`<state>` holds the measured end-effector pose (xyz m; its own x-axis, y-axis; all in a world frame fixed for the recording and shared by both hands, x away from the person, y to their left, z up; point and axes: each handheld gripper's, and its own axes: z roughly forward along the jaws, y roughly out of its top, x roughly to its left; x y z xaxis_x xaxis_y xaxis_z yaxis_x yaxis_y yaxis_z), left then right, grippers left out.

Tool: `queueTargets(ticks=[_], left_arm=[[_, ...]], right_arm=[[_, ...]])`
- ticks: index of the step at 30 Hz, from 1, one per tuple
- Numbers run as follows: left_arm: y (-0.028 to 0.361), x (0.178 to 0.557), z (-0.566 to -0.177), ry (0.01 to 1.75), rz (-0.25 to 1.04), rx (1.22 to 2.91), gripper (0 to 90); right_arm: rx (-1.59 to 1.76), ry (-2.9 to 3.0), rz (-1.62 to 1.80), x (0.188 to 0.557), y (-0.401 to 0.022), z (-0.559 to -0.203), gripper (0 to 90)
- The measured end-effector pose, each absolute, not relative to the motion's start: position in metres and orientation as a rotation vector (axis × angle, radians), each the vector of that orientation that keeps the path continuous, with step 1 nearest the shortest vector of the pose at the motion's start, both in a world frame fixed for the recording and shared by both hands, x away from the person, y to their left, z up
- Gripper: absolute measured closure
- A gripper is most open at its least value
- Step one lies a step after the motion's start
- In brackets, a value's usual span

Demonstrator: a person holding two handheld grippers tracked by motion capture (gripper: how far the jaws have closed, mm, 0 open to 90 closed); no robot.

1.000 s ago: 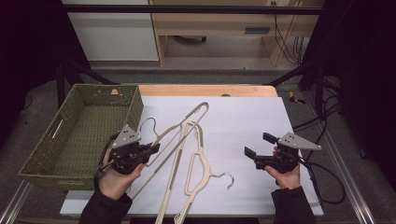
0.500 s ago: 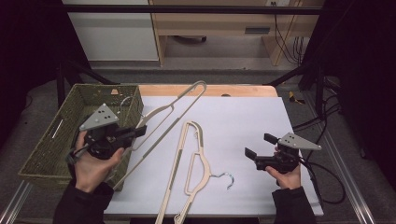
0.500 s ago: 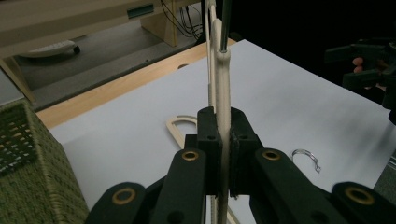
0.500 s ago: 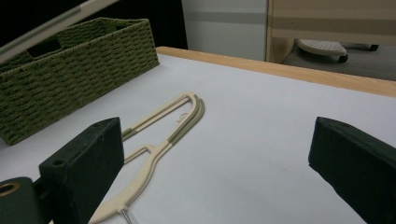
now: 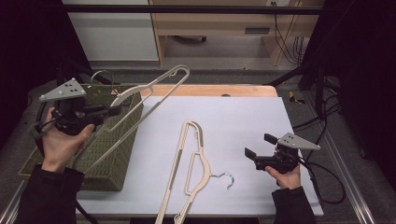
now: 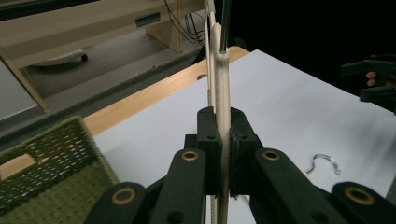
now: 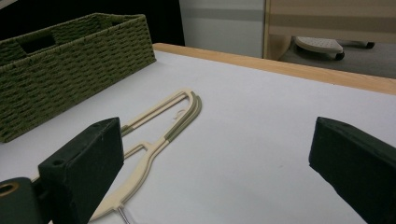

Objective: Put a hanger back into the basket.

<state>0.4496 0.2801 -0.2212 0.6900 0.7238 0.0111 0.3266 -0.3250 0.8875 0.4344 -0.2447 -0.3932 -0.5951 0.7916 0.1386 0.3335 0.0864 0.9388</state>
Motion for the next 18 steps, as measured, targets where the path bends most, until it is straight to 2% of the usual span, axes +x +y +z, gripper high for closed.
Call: queueTargets(ticks=[18], left_arm=[[0.362, 0.492, -0.239, 0.895, 0.610, 1.955, 85.5]], right_arm=[[1.107, 1.990, 1.493, 0.437, -0.245, -0.397, 3.6]])
